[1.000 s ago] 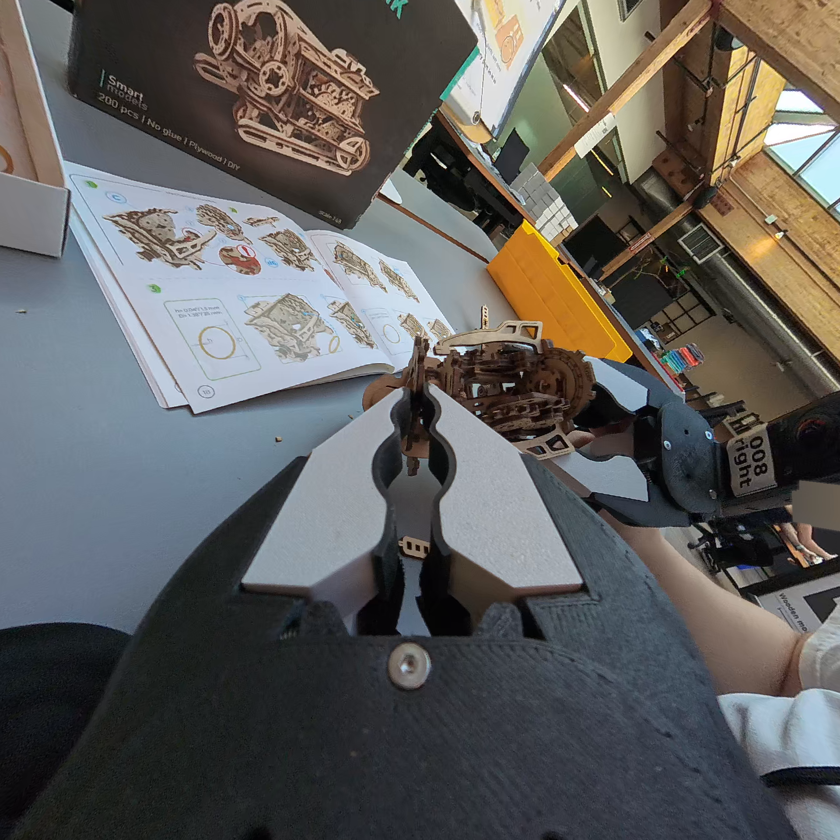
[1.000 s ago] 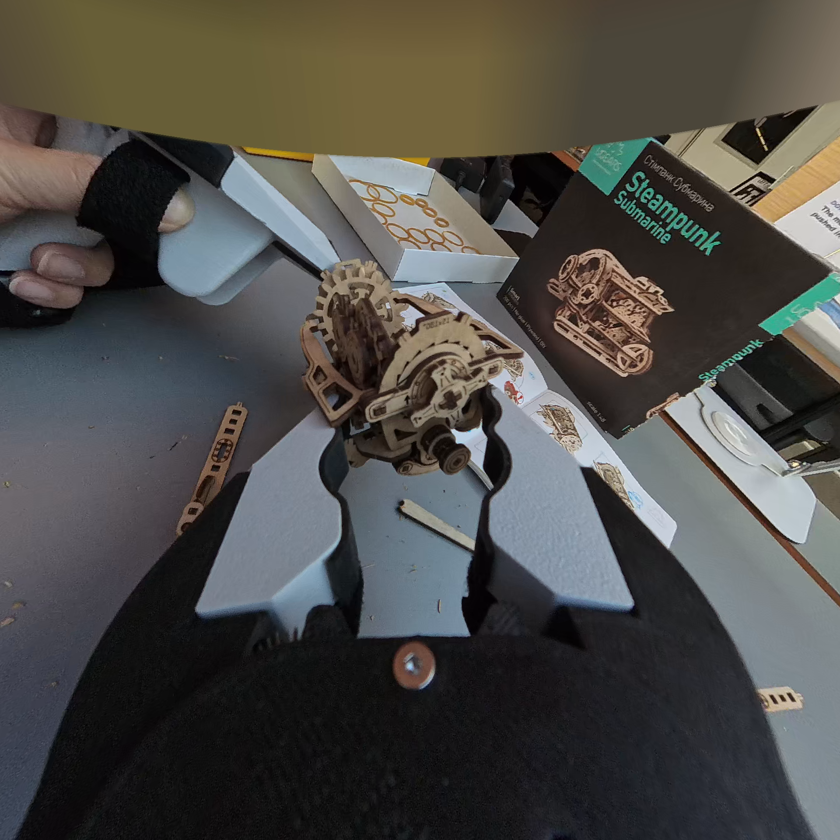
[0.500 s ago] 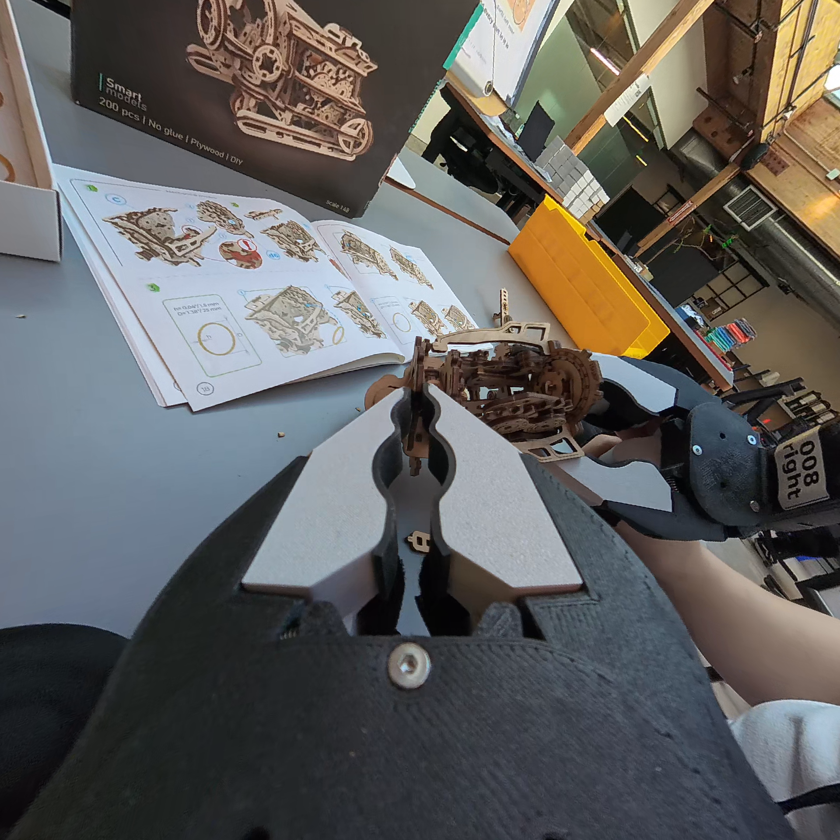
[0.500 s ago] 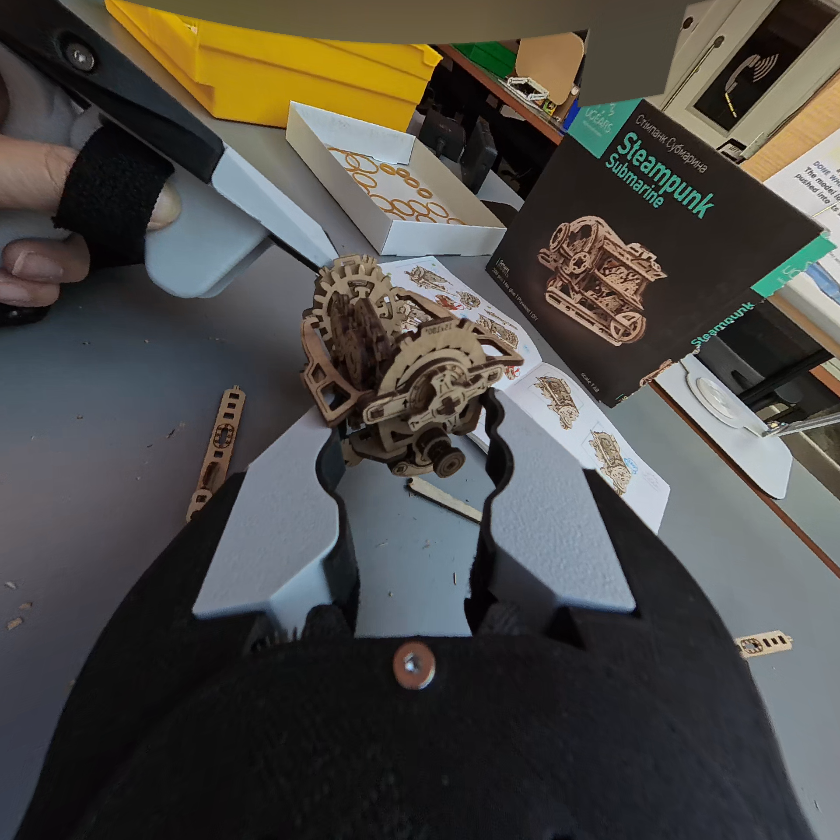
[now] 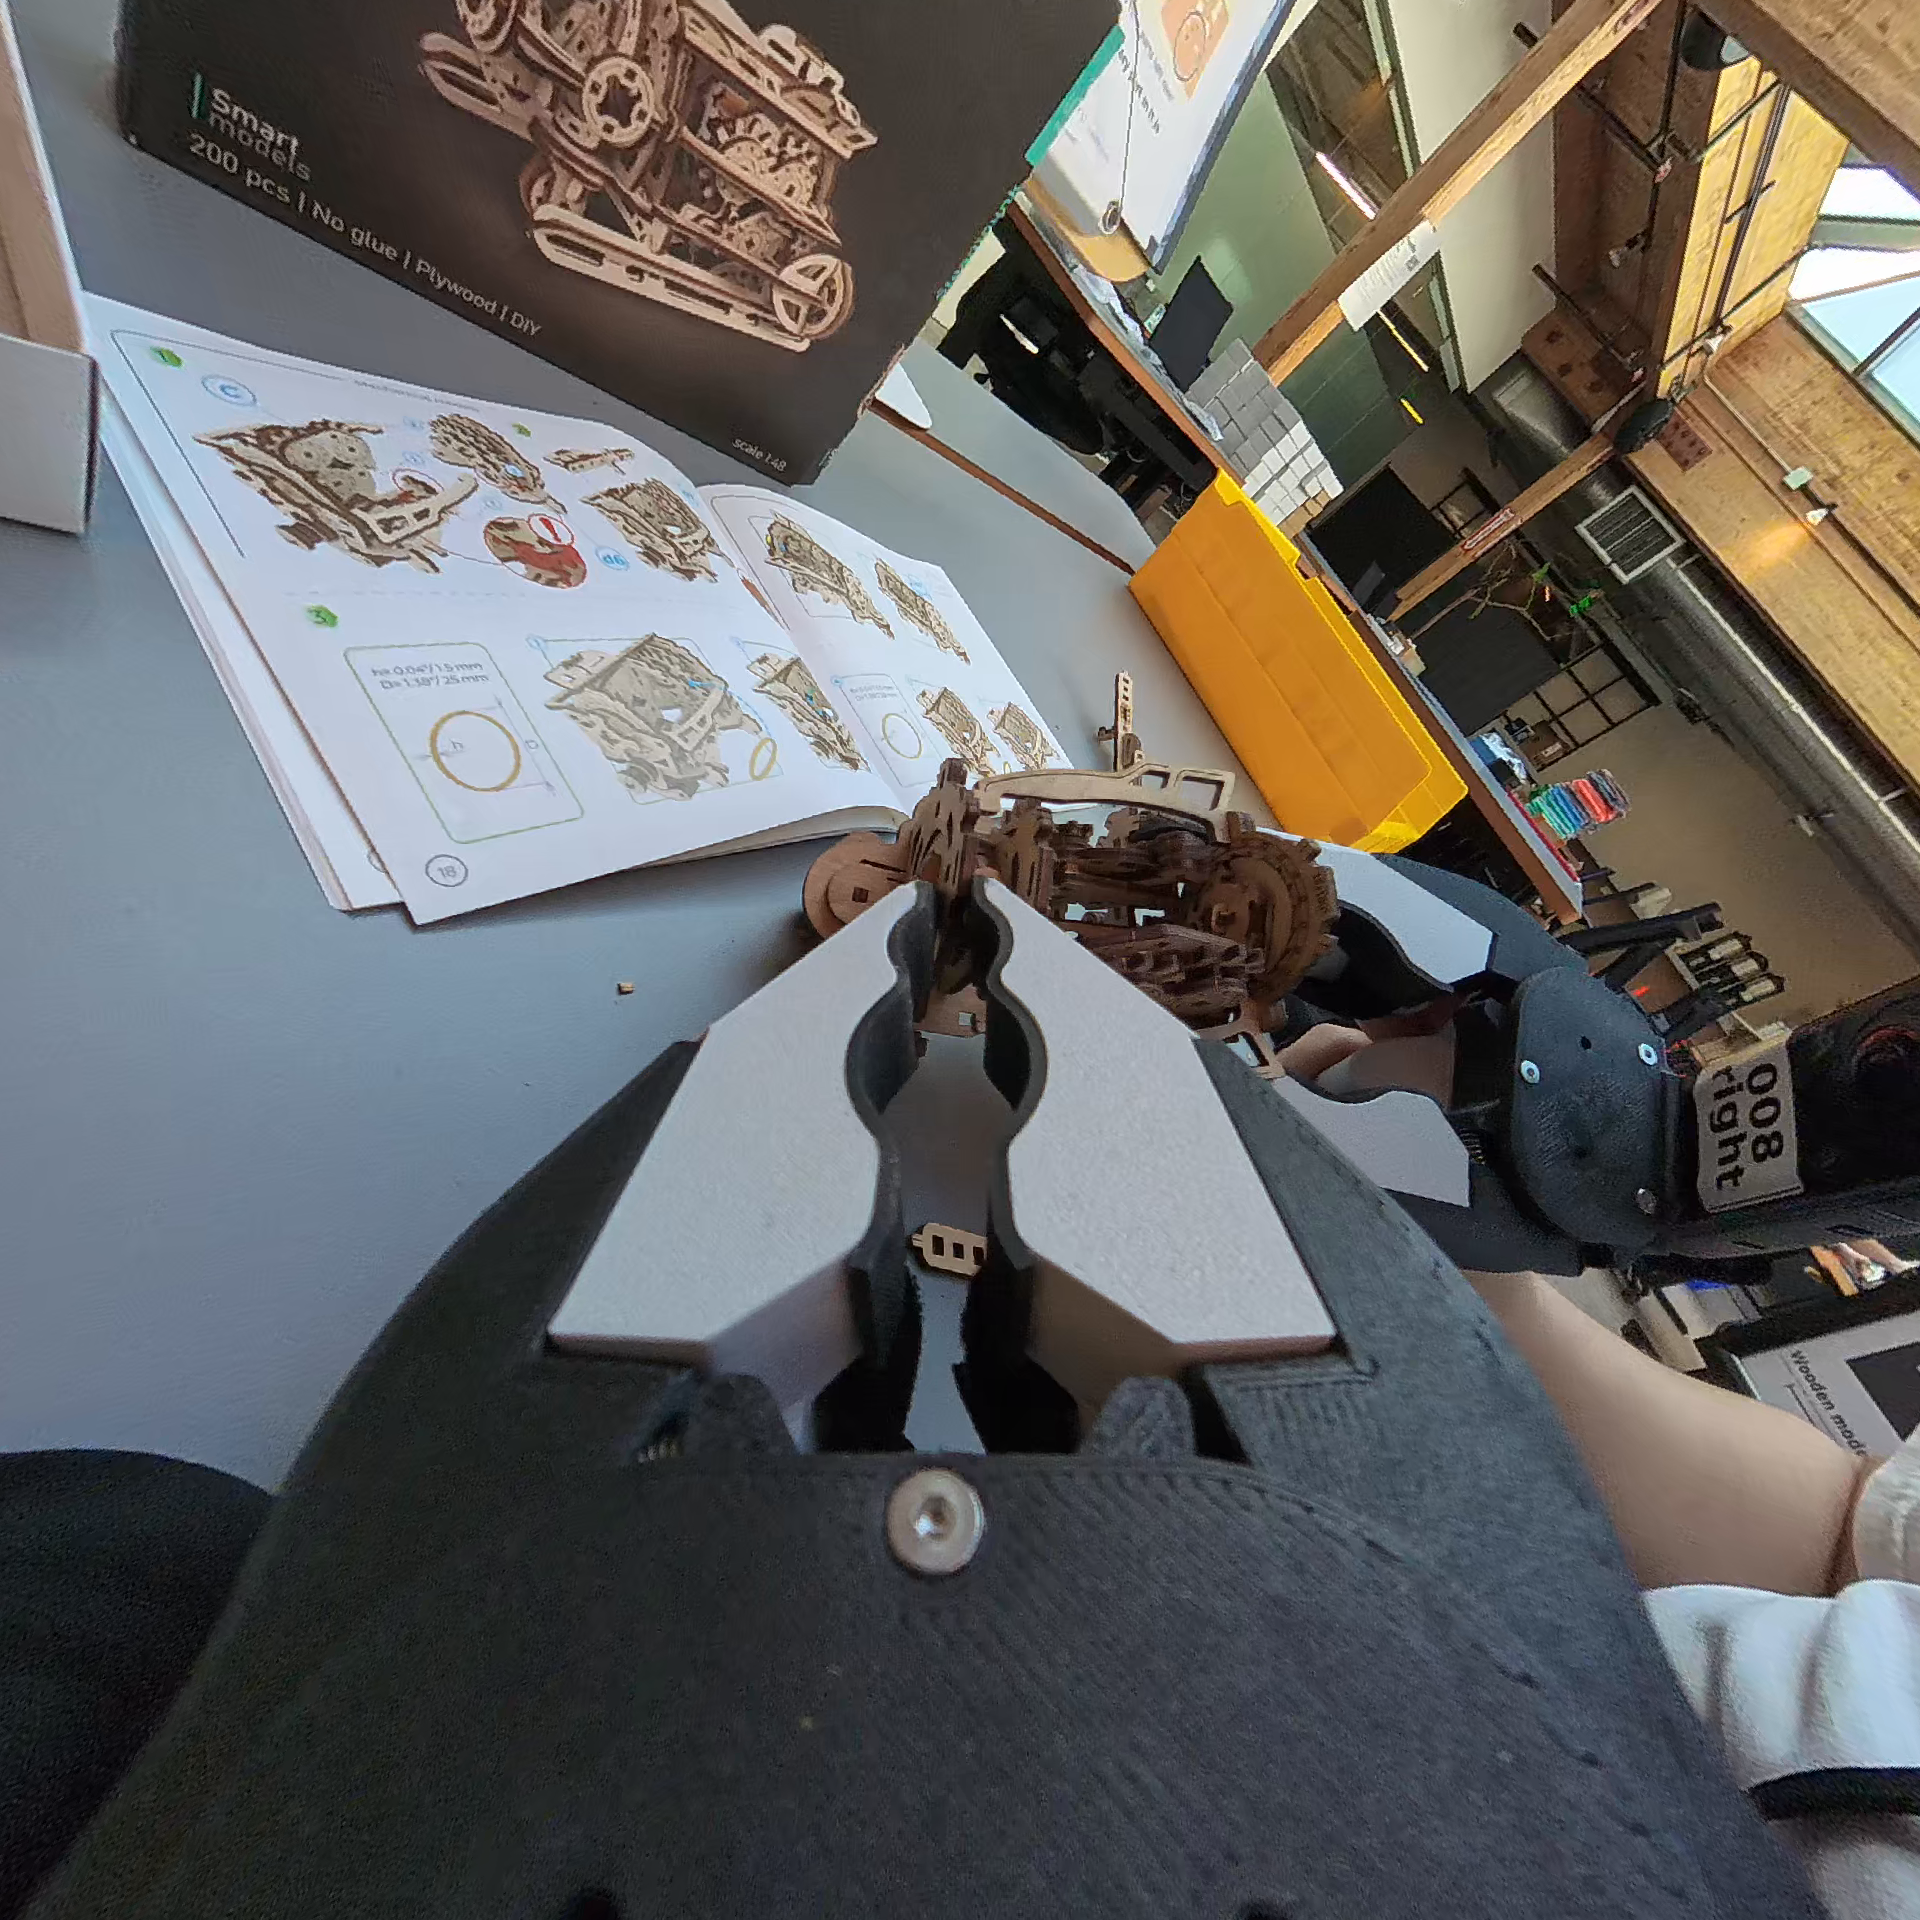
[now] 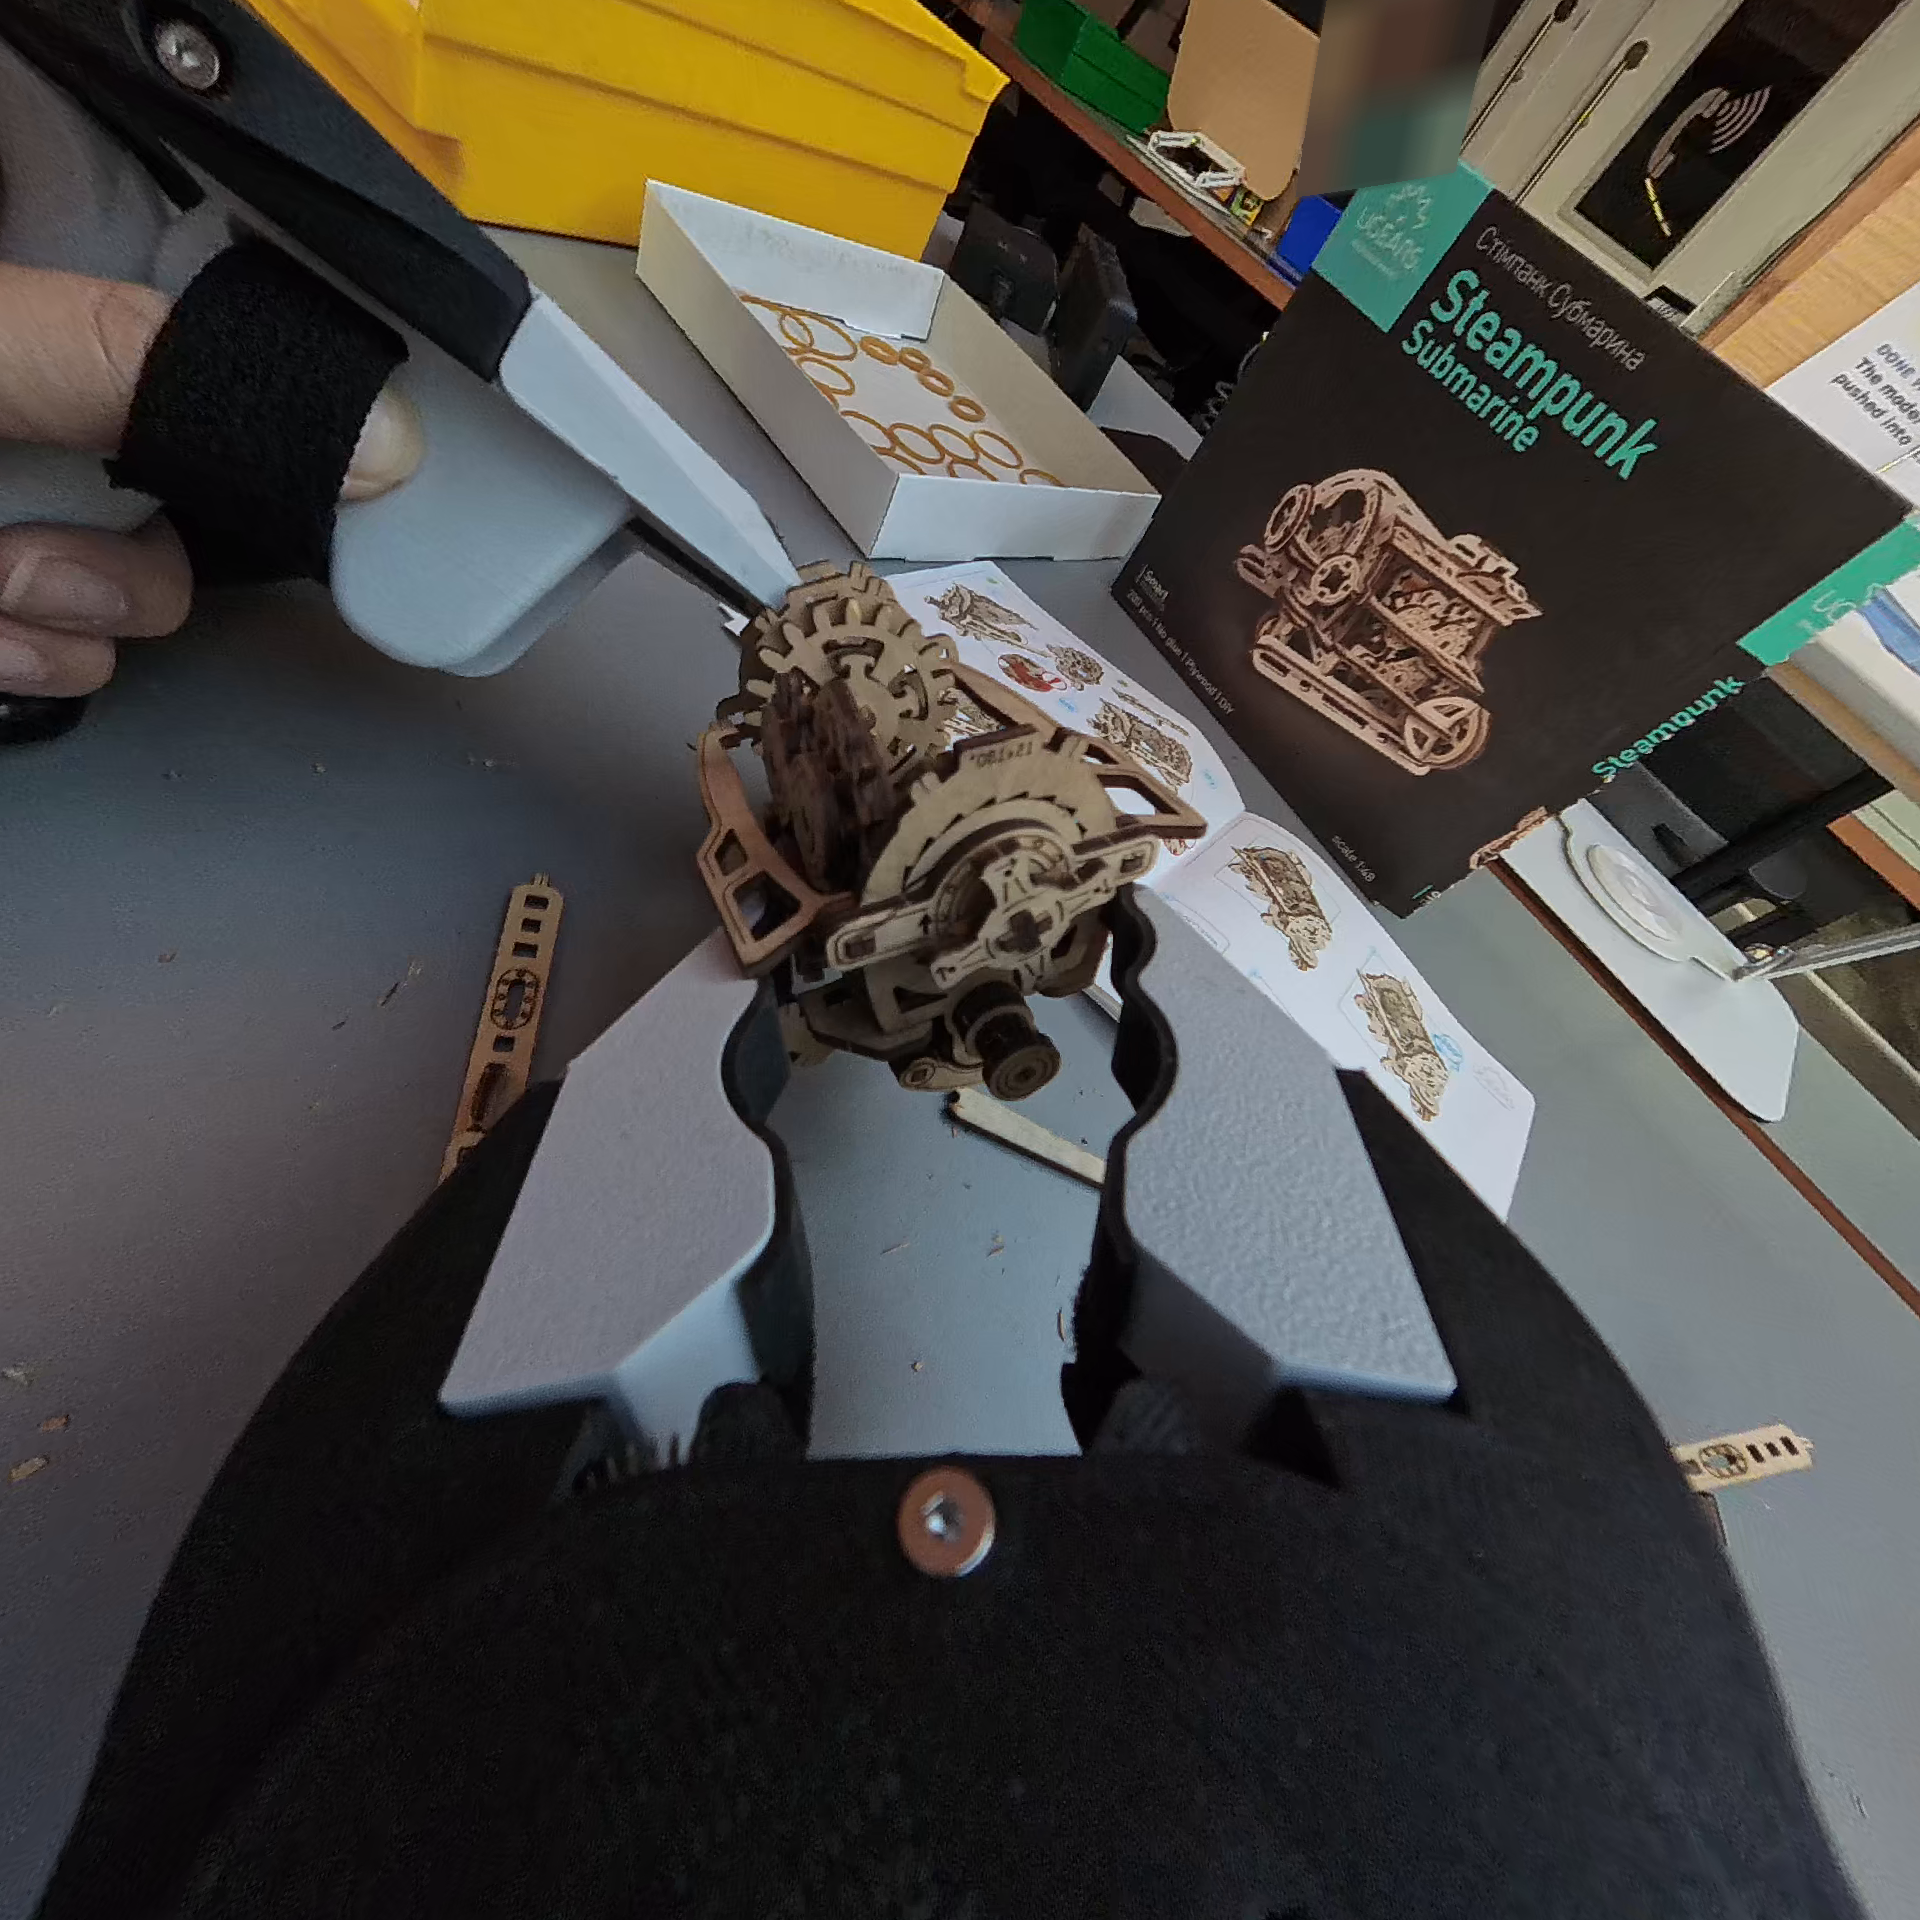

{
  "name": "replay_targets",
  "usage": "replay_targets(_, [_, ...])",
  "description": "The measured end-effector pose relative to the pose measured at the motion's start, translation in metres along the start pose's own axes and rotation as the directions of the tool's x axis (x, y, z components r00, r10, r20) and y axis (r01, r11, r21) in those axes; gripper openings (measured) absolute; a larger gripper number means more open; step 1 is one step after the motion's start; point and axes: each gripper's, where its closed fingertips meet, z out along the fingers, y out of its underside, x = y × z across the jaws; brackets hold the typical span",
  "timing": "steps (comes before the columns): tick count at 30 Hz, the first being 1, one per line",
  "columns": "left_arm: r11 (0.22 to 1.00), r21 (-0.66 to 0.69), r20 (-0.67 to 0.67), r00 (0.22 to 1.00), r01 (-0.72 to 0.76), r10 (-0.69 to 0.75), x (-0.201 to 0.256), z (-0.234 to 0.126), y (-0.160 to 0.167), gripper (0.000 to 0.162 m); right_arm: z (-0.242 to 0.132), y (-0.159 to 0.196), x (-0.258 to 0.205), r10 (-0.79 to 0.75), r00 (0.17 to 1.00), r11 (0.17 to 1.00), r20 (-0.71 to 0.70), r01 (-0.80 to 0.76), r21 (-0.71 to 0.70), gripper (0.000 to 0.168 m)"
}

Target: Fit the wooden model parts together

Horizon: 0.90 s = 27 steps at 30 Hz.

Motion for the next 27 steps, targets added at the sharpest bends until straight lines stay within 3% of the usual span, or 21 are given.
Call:
replay_targets(1, [1.0, -0.002, -0.004, 1.0, 0.01, -0.01, -0.0006, -0.0001, -0.0003, 0.004, 0.0005, -0.0006, 0.0011, 0.008, 1.0, 1.0, 0.005, -0.008, 0.002, 0.061])
replay_targets(18, [0.999, -0.047, -0.02, 1.0, -0.015, 0.014, -0.0006, 0.0009, 0.0003, 0.003, 0.0011, -0.0015, 0.0082, 0.224, 0.963, 0.974, 0.147, -0.228, 0.01, 0.064])
replay_targets(27, [0.998, -0.062, -0.036, 0.999, -0.003, 0.0, 0.0005, 0.0015, 0.0019, 0.002, 0.0007, -0.0034, 0.0077, 0.087, 0.984, 0.996, 0.155, -0.089, 0.008, 0.067])
